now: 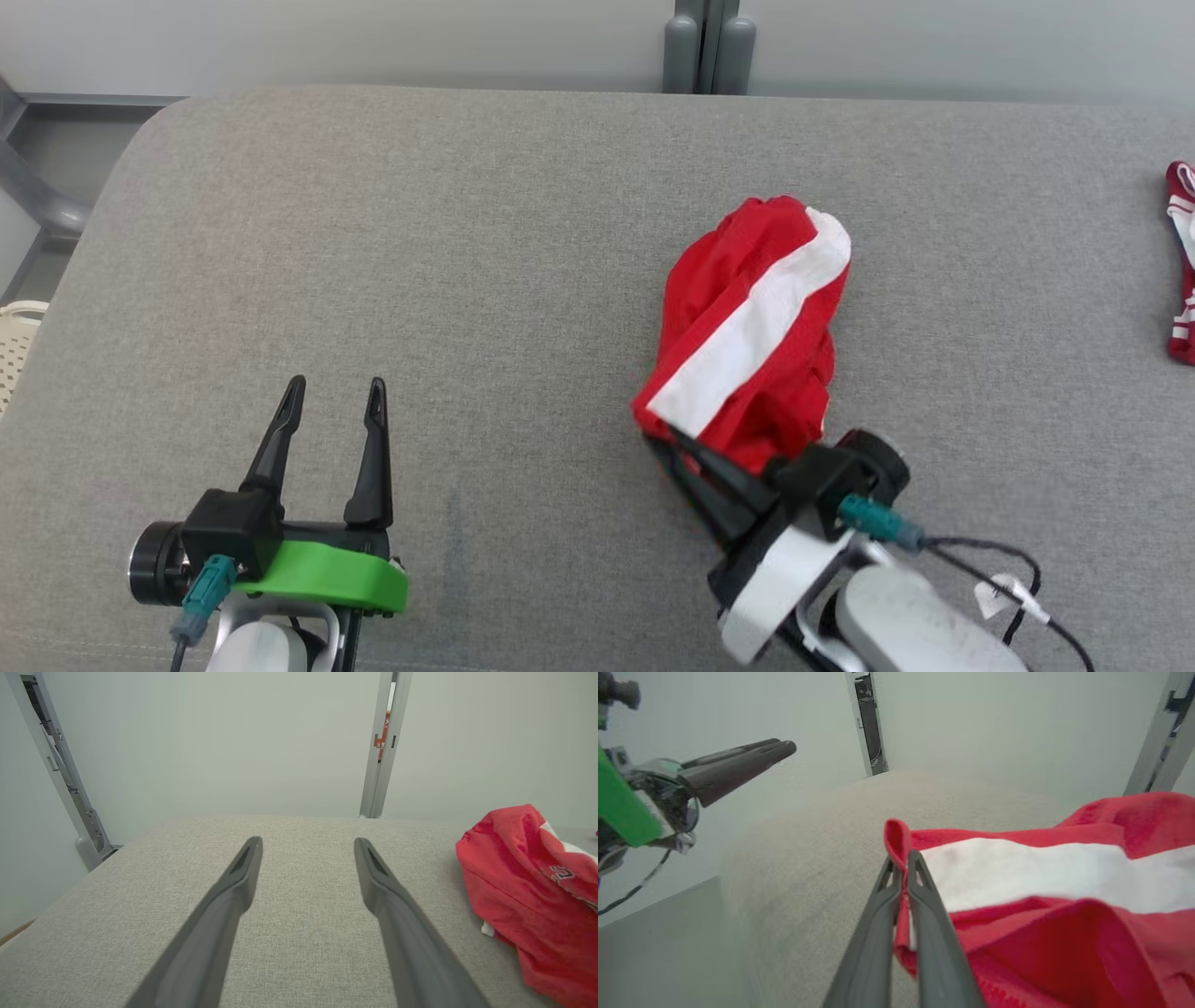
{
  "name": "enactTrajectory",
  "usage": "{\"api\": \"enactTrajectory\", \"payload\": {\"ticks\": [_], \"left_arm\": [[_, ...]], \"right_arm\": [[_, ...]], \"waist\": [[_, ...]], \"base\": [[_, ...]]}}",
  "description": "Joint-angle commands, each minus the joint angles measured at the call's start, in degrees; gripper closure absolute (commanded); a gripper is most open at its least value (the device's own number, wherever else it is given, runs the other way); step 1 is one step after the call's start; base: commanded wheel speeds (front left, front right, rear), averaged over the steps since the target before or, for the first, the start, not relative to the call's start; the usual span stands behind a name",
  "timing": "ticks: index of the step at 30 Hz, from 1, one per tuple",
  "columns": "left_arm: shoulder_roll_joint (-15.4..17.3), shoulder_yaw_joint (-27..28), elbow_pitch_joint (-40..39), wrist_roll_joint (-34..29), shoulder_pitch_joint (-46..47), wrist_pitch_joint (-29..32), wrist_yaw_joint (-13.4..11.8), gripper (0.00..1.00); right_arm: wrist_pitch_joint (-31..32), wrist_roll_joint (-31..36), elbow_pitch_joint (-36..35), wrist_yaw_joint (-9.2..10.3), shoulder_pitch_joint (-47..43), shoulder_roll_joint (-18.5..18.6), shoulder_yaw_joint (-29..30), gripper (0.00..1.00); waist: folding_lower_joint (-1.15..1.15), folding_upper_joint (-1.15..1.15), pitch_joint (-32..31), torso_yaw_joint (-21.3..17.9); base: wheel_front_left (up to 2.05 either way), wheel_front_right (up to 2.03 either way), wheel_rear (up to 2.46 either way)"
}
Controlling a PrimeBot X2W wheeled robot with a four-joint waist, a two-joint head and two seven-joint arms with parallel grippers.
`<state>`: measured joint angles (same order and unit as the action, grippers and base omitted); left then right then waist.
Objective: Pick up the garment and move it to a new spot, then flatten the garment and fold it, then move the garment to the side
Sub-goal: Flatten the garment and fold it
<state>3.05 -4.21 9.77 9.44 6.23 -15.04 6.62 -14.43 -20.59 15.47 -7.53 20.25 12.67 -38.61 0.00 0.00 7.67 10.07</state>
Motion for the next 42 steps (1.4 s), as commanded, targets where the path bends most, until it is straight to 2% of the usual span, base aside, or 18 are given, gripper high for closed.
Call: {"api": "enactTrajectory", "payload": {"ticks": [1,9,11,12,17,24,30,36,42], "left_arm": [[0.07,0.16,-0.01,-0.5,-0.57,-0.17,0.24,0.0],[-0.02,0.15,0.23,-0.6,-0.02,-0.17,0.33,0.0],[-0.04,0.04,0.4,-0.62,0.03,-0.17,0.29,0.0],[-0.04,0.0,0.49,-0.62,-0.03,-0.17,0.27,0.0],[-0.07,0.23,0.44,-0.58,-0.78,-0.17,-0.02,0.0],[-0.11,0.15,0.31,-0.33,-1.26,-0.17,-0.16,0.0],[-0.12,-0.66,0.15,0.11,-0.57,-0.17,-0.21,0.0],[-0.12,-1.81,-0.07,0.84,0.44,-0.17,-0.74,0.0],[-0.12,-3.57,-0.5,1.78,1.76,-0.17,-1.6,0.0]], "right_arm": [[0.34,-0.53,-0.66,0.1,-1.7,-0.23,-1.81,1.0],[0.22,-3.9,1.01,0.08,-5.99,-4.32,-9.11,1.0],[0.11,-4.2,2.15,0.09,-5.43,-5.07,-10.76,0.41],[-0.01,-4.26,2.6,0.09,-4.89,-5.47,-11.15,0.0],[-0.52,-4.55,2.3,0.09,-2.62,-4.13,-7.49,0.0],[-0.8,-2.74,0.6,0.08,0.82,1.39,5.31,0.0],[1.65,-1.09,3.41,0.08,5.66,5.1,12.37,0.0],[4.07,-0.08,9.59,0.09,10.22,6.52,14.84,0.0],[5.29,-0.61,17.79,0.09,14.14,7.25,13.3,0.0]], "waist": [[0.0,0.0,-0.01,-0.05],[0.0,0.0,-0.14,0.25],[0.0,0.0,-0.31,0.33],[0.0,0.0,-0.49,0.37],[0.0,0.0,-1.08,0.24],[0.0,0.0,-1.6,0.27],[0.0,0.0,-0.8,1.23],[0.0,0.0,0.97,2.85],[0.0,0.0,3.45,4.73]], "base": [[0.0,0.0,0.0],[0.0,0.0,0.0],[0.0,0.0,0.0],[0.0,0.0,0.0],[0.0,0.0,0.0],[0.0,0.0,0.0],[0.0,0.0,0.0],[0.0,0.0,0.0],[0.0,0.0,0.0]]}}
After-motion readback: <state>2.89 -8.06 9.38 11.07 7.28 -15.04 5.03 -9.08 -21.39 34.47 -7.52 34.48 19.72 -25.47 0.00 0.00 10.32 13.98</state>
